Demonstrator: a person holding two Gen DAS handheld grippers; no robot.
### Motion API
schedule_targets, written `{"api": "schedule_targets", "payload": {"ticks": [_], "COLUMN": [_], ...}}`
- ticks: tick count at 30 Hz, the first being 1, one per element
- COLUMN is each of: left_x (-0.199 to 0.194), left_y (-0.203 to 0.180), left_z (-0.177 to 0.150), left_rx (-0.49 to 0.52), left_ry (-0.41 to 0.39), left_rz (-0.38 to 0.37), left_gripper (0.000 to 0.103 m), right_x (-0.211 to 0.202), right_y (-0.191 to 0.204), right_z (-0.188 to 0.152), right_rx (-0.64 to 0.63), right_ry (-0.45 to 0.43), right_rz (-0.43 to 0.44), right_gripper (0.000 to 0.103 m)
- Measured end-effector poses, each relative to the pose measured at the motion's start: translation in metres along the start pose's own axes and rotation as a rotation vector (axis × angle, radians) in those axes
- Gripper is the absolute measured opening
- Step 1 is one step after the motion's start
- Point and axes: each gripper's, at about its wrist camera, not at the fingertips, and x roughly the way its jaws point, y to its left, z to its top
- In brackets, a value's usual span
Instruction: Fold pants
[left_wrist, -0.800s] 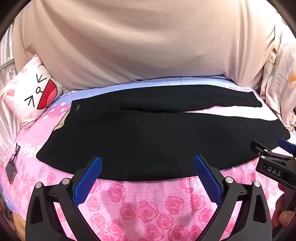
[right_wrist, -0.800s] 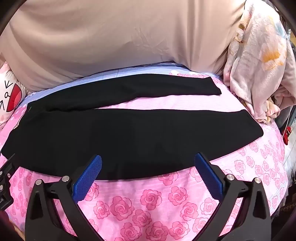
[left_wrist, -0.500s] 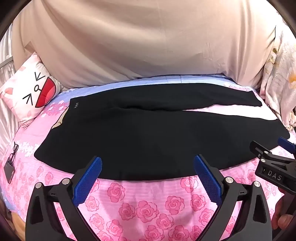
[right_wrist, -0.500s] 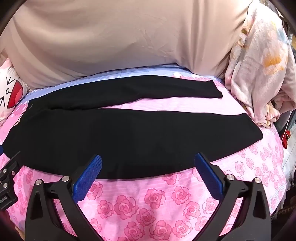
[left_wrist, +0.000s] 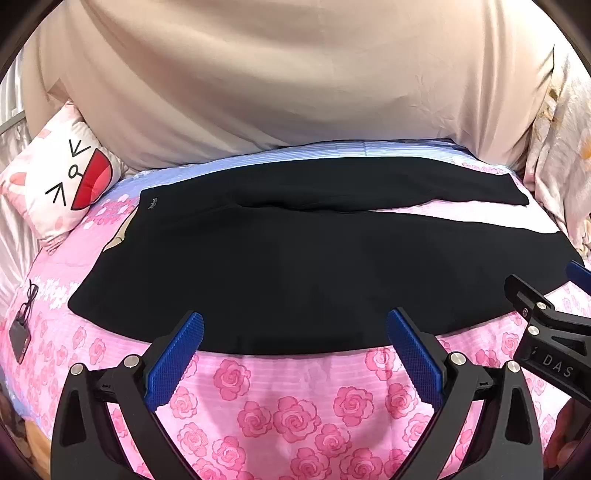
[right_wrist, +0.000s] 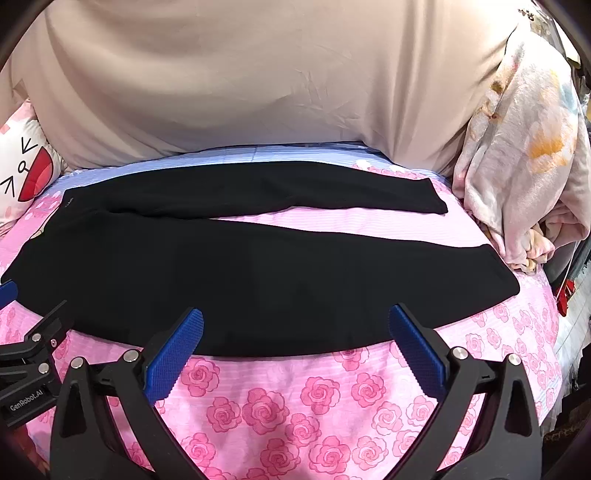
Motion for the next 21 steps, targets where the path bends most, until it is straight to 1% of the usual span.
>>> {"api": "schedule_targets", "payload": {"ticks": [11, 17, 20, 21], "left_x": [0.010, 0.019, 0.026, 0.029], "left_y": [-0.007, -0.006, 0.004, 0.013], "left_z": [0.012, 0.019, 0.026, 0.031], "left_rx": [0.006, 0.009, -0.003, -0.018], "left_ry": [0.021, 0.029, 0.028, 0.023], "left_rz": [0.000, 0.014, 0.021, 0.025], "left_gripper": [0.097, 0.097, 0.097, 0.097], "right_x": [0.011, 0.024, 0.034, 0.037], "right_y": [-0.001, -0.011, -0.021, -0.025], "right_z": [0.000, 0.004, 0.007, 0.009], "right_rx": [0.001, 0.016, 0.025, 0.026], "right_ry": [0.010, 0.024, 0.030, 0.029], "right_rz": [0.004, 0.001, 0.003, -0.005], "right_gripper": [0.098, 0.098, 0.098, 0.098]}}
